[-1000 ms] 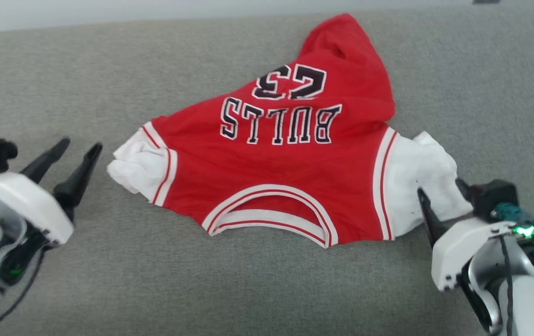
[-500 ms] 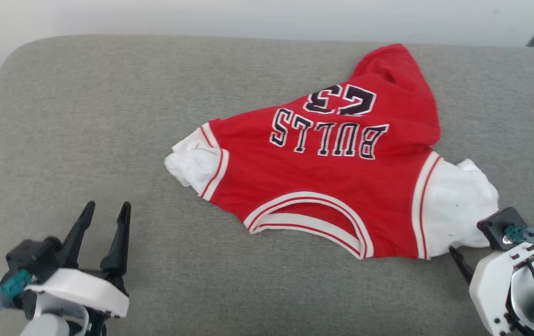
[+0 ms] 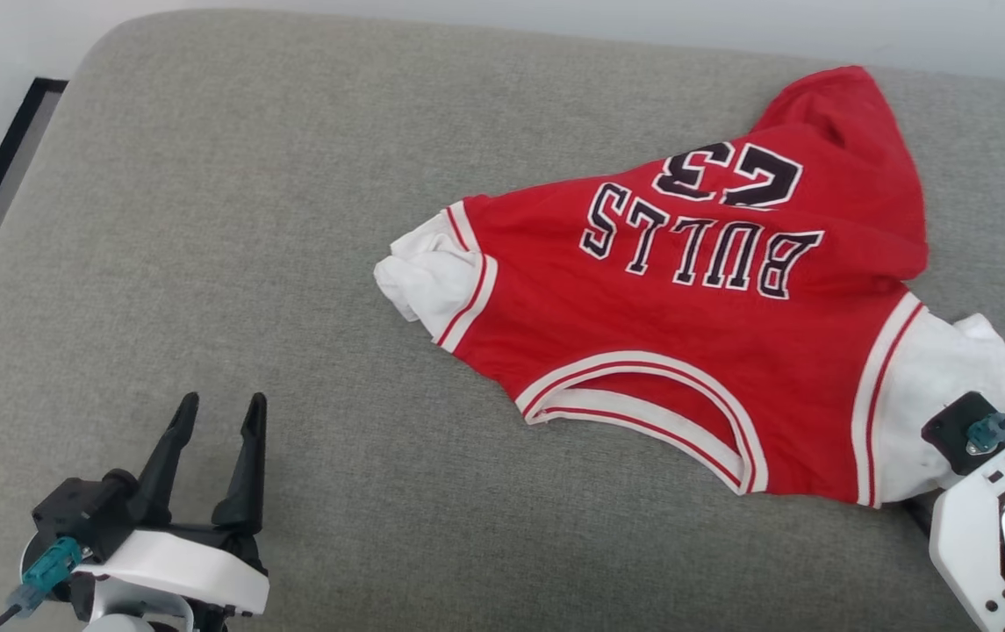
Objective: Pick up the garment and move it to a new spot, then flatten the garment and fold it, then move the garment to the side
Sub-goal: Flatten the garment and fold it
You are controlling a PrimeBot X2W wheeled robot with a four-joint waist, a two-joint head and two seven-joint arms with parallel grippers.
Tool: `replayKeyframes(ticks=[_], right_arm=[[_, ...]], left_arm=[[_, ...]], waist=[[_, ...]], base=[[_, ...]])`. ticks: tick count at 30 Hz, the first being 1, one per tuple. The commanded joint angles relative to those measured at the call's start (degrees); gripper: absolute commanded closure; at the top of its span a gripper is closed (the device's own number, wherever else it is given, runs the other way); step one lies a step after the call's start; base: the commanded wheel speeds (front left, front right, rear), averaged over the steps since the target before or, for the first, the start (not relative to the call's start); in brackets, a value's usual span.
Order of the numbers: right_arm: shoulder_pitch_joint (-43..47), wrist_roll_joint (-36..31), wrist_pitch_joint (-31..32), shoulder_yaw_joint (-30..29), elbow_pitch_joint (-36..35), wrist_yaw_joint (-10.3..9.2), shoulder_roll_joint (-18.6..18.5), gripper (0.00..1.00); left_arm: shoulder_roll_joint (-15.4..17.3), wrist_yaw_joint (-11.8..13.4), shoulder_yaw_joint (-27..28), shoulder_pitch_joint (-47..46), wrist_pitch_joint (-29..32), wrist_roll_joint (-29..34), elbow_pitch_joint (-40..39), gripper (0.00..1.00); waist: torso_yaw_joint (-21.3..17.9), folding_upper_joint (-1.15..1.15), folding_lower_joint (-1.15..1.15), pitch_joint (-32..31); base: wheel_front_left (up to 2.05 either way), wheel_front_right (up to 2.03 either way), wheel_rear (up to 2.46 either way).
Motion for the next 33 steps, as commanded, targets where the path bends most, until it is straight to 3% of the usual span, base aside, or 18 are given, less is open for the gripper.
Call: replayKeyframes(ticks=[1, 3, 4, 5, 6, 7, 11, 13, 15, 17, 19, 22, 24, 28, 33], right_arm=[[0.01, 0.21, -0.48, 0.14, 1.05, -0.02, 0.56, 0.00], [0.08, -0.24, -1.00, 0.06, 2.20, -0.02, 1.14, 0.00], [0.06, -0.26, -1.14, 0.07, 2.60, -0.02, 1.58, 0.22], [-0.06, -0.51, -1.31, 0.12, 2.93, -0.02, 1.88, 0.58], [-0.27, -0.77, -1.49, 0.27, 3.13, -0.02, 2.10, 0.85], [-0.44, -1.16, -1.62, 0.22, 3.39, -0.03, 2.29, 1.00], [-1.18, -2.39, -2.44, 0.11, 4.28, -0.09, 3.38, 1.00], [-1.72, -2.96, -2.73, 0.35, 4.35, -0.09, 4.07, 0.99], [-2.79, -3.77, -2.98, 0.73, 4.24, -0.09, 4.14, 0.89], [-3.70, -3.98, -2.70, 1.11, 4.18, -0.11, 4.46, 0.94], [-4.63, -4.23, -2.47, 1.19, 4.37, -0.11, 4.65, 1.00], [-5.03, -4.67, -1.77, 1.27, 4.69, -0.16, 4.95, 1.00], [-5.31, -4.85, -1.33, 1.42, 4.44, -0.16, 5.32, 1.00], [-6.14, -5.54, -0.91, 1.84, 3.94, -0.16, 6.25, 1.00], [-7.14, -6.67, -0.52, 2.48, 3.59, -0.15, 7.47, 1.00]], left_arm=[[0.29, -0.11, -0.17, -0.59, -0.29, -0.66, -0.47, 0.00], [0.75, -0.12, -0.92, -1.06, -0.30, -1.07, -0.93, 0.00], [1.12, -0.12, -1.39, -1.40, -0.30, -1.25, -1.18, 0.00], [1.63, -0.13, -2.12, -1.84, -0.29, -1.65, -1.44, 0.00], [2.26, -0.13, -2.73, -2.19, -0.30, -2.13, -1.69, 0.00], [3.31, -0.13, -3.72, -2.78, -0.29, -2.27, -1.90, 0.00], [8.77, -0.13, -8.62, -6.06, -0.29, -4.32, -2.01, 0.00], [12.55, -0.13, -14.24, -8.24, -0.27, -8.60, -1.46, 0.00], [17.64, -0.01, -19.49, -12.17, 2.00, -14.21, -1.32, 0.00], [22.72, -0.02, -25.26, -16.55, 6.61, -19.48, -1.77, 0.00], [25.80, -0.02, -30.41, -20.92, 12.19, -26.98, -2.68, 0.00], [30.47, -0.03, -36.30, -27.35, 24.01, -38.57, -3.83, 0.00], [31.72, -0.02, -38.76, -31.14, 31.00, -45.27, -3.97, 0.00], [31.97, -0.04, -40.15, -35.59, 37.00, -51.65, -2.08, 0.00], [29.98, -0.04, -41.58, -40.73, 42.06, -57.30, 2.56, 0.00]], waist=[[0.54, 0.00, 0.00, 0.63], [0.59, 0.00, 0.00, 1.11], [0.55, 0.00, 0.00, 1.32], [0.47, 0.00, 0.00, 1.54], [0.30, 0.00, 0.00, 1.75], [0.14, 0.00, 0.00, 1.90], [-0.78, 0.00, 0.00, 2.65], [-1.40, 0.00, 0.00, 3.10], [-1.87, 0.00, 0.00, 3.67], [-2.36, 0.00, 0.00, 4.47], [-2.59, 0.00, 0.00, 5.23], [-2.70, 0.00, 0.00, 6.19], [-2.87, 0.00, 0.00, 6.99], [-3.32, 0.00, 0.00, 8.05], [-4.23, 0.00, 0.00, 9.54]], base=[[0.00, 0.00, 0.00], [0.00, 0.00, 0.00], [0.00, 0.00, 0.00], [0.00, 0.00, 0.00], [0.00, 0.00, 0.00], [0.00, 0.00, 0.00], [0.00, 0.00, 0.00], [0.00, 0.00, 0.00], [0.00, 0.00, 0.00], [0.00, 0.00, 0.00], [0.00, 0.00, 0.00], [0.00, 0.00, 0.00], [0.00, 0.00, 0.00], [0.00, 0.00, 0.00], [0.00, 0.00, 0.00]])
